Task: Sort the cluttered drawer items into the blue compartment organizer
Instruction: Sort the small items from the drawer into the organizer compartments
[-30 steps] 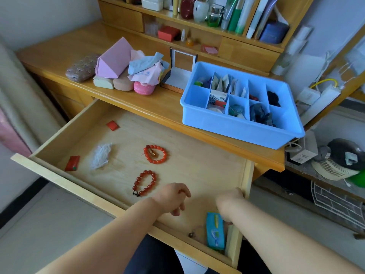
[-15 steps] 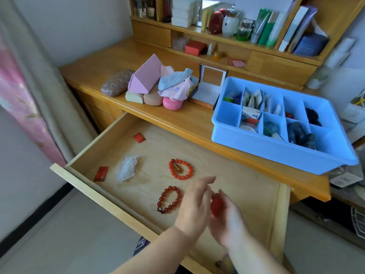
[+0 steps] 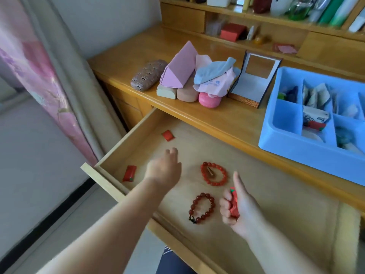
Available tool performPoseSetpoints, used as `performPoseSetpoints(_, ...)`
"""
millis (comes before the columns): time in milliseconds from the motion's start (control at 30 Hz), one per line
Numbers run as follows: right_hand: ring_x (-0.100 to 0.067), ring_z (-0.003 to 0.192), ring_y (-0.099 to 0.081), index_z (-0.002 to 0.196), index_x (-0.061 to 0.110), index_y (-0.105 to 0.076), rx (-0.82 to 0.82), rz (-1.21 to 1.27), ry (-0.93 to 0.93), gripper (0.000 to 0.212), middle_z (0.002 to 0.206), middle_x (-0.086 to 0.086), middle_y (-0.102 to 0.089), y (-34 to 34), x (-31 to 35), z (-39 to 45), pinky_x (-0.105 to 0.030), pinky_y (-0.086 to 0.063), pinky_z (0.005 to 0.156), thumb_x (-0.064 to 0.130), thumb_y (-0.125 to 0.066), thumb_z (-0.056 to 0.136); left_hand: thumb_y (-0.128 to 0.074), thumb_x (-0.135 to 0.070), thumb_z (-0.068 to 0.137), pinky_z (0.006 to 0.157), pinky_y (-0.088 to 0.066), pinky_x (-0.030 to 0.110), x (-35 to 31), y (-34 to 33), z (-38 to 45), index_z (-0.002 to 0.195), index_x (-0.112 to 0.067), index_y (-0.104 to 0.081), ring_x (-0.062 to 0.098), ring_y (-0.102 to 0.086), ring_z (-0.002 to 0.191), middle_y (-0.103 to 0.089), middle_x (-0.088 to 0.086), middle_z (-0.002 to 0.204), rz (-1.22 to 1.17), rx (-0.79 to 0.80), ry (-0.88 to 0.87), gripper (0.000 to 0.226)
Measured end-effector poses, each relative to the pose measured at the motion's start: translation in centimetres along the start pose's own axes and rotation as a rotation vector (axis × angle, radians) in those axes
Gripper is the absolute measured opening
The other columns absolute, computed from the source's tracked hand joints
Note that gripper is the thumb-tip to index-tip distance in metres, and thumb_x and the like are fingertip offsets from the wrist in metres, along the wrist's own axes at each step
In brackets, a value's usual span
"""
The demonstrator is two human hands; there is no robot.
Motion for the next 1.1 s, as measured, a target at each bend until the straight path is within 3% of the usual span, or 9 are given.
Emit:
performPoseSetpoints(100,-0.014,0.035,-0.029,0.047,0.017,-0.04,0.01,-0.183,-0.018,0.073,0.045,-0.003,-0.037,3.0,-1.2,1.8,-0.02,-0.011,0.043,0.084,-0.03,0.076,-0.051,-0.02,0.092,0.09,-0.048,0.044,10.7,-0.8,2.3,0.146,-0.005,-0.022,0.03,-0.044,0.127,-0.036,0.012,0.141,0.381,0.295,0.279,0.063)
performPoseSetpoints(200,-0.015,0.034,-0.031,0.053,0.015,-0.042,0.058,-0.14,-0.015,0.058,0.047,-0.005,-0.038,3.2,-1.1,2.4,-0.016,-0.014,0.04,0.055,-0.032,0.094,-0.048,-0.021,0.095,0.103,-0.042,0.046,13.8,-3.7,2.2,0.148,-0.003,-0.012,0.033,-0.039,0.133,-0.031,0.017,0.146,0.382,0.401,0.322,0.066)
performPoseSetpoints(333,-0.014,0.032,-0.035,0.065,0.015,-0.048,0.023,-0.135,0.018,0.03,0.047,-0.002,-0.041,4.6,-0.4,2.7,-0.013,-0.017,0.035,0.029,-0.047,0.092,-0.051,-0.017,0.092,0.098,-0.046,0.041,13.9,-3.7,2.5,0.142,-0.009,-0.028,0.032,-0.05,0.124,-0.046,0.014,0.138,0.344,0.4,0.299,0.056)
performPoseSetpoints(500,-0.011,0.029,-0.035,0.074,0.014,-0.056,-0.012,-0.124,-0.012,0.023,0.043,0.001,-0.041,5.6,-1.2,3.8,-0.009,-0.018,0.036,0.026,-0.047,0.091,-0.052,-0.019,0.09,0.095,-0.049,0.033,12.1,-4.5,1.5,0.129,-0.016,-0.052,0.023,-0.058,0.114,-0.058,0.004,0.124,0.397,0.478,0.156,0.038)
performPoseSetpoints(567,-0.011,0.03,-0.035,0.071,0.014,-0.057,0.001,-0.117,-0.038,0.027,0.044,0.001,-0.041,5.7,-1.6,3.8,-0.01,-0.019,0.036,0.032,-0.05,0.09,-0.047,-0.015,0.095,0.096,-0.047,0.032,12.1,-3.1,2.1,0.127,-0.014,-0.054,0.023,-0.057,0.114,-0.059,0.007,0.125,0.375,0.421,0.142,0.032)
performPoseSetpoints(733,-0.011,0.031,-0.035,0.075,0.011,-0.055,0.039,-0.111,-0.061,0.018,0.045,0.0,-0.041,5.4,-1.3,4.0,-0.01,-0.018,0.035,0.021,-0.049,0.089,-0.042,-0.006,0.093,0.086,-0.048,0.034,9.3,4.0,6.3,0.127,-0.016,-0.052,0.029,-0.059,0.104,-0.06,0.008,0.116,0.054,-0.068,0.002,0.037)
performPoseSetpoints(933,-0.012,0.034,-0.035,0.08,0.008,-0.06,0.137,-0.184,-0.081,0.012,0.049,-0.003,-0.042,4.2,-1.1,3.7,-0.013,-0.016,0.038,0.019,-0.056,0.075,-0.044,-0.006,0.096,0.093,-0.049,0.037,2.2,-0.9,12.6,0.144,-0.025,-0.034,0.026,-0.056,0.115,-0.031,0.002,0.148,0.319,0.112,-0.315,0.053)
performPoseSetpoints(1000,-0.012,0.034,-0.035,0.079,0.008,-0.06,0.142,-0.187,-0.079,0.015,0.05,-0.003,-0.042,4.4,-1.0,3.7,-0.014,-0.015,0.038,0.021,-0.057,0.071,-0.05,-0.005,0.092,0.093,-0.048,0.038,3.2,-1.9,14.7,0.144,-0.022,-0.035,0.026,-0.056,0.113,-0.027,0.002,0.149,0.273,0.156,-0.233,0.056)
performPoseSetpoints(1100,-0.012,0.034,-0.035,0.079,0.008,-0.06,0.121,-0.168,-0.087,0.014,0.05,-0.004,-0.042,5.1,-0.9,4.0,-0.014,-0.015,0.039,0.02,-0.057,0.073,-0.053,-0.008,0.089,0.079,-0.048,0.036,6.1,-1.8,16.0,0.126,-0.007,-0.046,0.027,-0.056,0.09,-0.05,0.011,0.117,0.016,0.12,0.0,0.037)
Point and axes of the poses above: each hand's wrist, its own z-axis towards the middle knuckle, its own y-axis out of the back of the hand, x = y × z, the point moved 10 cm from there along z, towards the middle knuckle
